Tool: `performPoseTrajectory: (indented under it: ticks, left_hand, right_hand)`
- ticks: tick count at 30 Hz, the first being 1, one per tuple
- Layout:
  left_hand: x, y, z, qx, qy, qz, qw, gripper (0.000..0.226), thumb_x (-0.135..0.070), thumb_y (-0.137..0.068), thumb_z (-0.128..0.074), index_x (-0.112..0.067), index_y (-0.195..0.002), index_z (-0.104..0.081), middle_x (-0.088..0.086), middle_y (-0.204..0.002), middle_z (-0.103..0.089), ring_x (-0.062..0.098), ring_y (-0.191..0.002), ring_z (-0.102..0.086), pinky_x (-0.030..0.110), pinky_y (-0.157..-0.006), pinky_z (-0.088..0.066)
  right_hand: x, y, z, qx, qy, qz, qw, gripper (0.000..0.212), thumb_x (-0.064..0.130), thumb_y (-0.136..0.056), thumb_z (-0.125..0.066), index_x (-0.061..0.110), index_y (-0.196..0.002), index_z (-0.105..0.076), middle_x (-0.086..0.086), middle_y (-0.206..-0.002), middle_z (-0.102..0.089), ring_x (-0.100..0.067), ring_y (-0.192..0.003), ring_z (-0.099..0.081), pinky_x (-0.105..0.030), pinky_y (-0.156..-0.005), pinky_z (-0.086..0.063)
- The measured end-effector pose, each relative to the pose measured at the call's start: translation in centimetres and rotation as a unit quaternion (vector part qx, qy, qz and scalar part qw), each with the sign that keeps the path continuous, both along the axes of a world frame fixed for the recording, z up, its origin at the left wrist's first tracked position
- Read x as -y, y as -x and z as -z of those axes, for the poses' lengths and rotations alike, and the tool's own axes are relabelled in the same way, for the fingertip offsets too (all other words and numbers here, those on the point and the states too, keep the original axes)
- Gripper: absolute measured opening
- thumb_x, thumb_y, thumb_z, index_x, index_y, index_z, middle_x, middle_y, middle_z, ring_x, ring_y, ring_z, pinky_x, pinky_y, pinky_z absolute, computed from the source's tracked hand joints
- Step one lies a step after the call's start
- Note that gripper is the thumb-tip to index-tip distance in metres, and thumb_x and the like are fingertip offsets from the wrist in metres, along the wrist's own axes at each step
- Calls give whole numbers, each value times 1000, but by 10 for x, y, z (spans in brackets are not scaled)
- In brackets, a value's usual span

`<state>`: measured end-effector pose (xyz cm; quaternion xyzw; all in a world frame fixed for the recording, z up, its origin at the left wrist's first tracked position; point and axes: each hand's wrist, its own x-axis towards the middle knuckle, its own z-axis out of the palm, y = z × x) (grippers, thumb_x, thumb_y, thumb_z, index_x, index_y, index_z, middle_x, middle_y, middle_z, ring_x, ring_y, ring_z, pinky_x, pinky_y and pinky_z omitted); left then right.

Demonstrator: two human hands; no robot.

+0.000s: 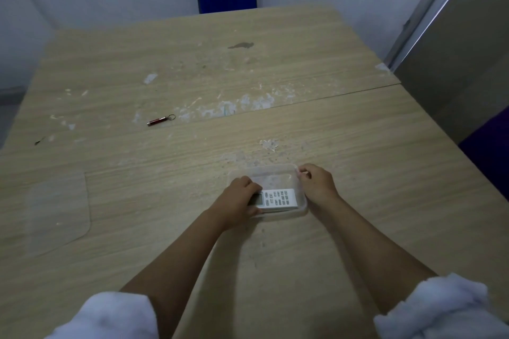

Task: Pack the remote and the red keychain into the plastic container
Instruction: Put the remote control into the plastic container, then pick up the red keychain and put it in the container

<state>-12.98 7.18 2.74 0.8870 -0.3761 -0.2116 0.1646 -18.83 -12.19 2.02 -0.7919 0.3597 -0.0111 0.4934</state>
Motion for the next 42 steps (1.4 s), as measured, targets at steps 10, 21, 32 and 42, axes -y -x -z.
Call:
performPoseTrajectory:
  ticks: [10, 21, 32, 42]
  left_hand:
    - [-12, -2, -10, -16, 48, -1, 999, 43, -27, -88, -59, -12, -127, -52, 10, -128, -51, 24, -118, -45, 33, -100, -40]
    - [-101, -62, -10, 64, 95, -178, 977, 29, -22, -87, -58, -11, -114, -61, 14, -118, -59, 31, -112, -53, 39, -95, -43]
    - [-184, -157, 21, 104, 9, -289, 952, 50, -26, -83, -53, -3, -127, -53, 26, -138, -48, 41, -128, -44, 49, -108, -37]
    - [-196, -173, 37, 121, 40, -314, 941, 52, -31, -83, -45, -7, -128, -52, 19, -140, -47, 33, -132, -40, 52, -113, -30]
  right_hand:
    - [-5, -7, -12, -51, 78, -37, 995, 23, 18, -85, -52, 15, -104, -64, -12, -110, -67, -31, -100, -64, -47, -89, -55]
    - [-93, -90, -40, -21, 296, -237, 925, 40, 19, -88, -50, 9, -127, -50, -16, -129, -53, -35, -120, -43, -42, -99, -37]
    - [-188, -214, -6, 38, 226, -335, 914, 35, 9, -90, -49, 7, -124, -54, -14, -128, -58, -32, -119, -48, -41, -98, -43]
    - [-230, -290, 23, 95, 262, -383, 881, 34, 1, -90, -41, 12, -117, -58, -9, -126, -59, -31, -113, -49, -45, -92, -47]
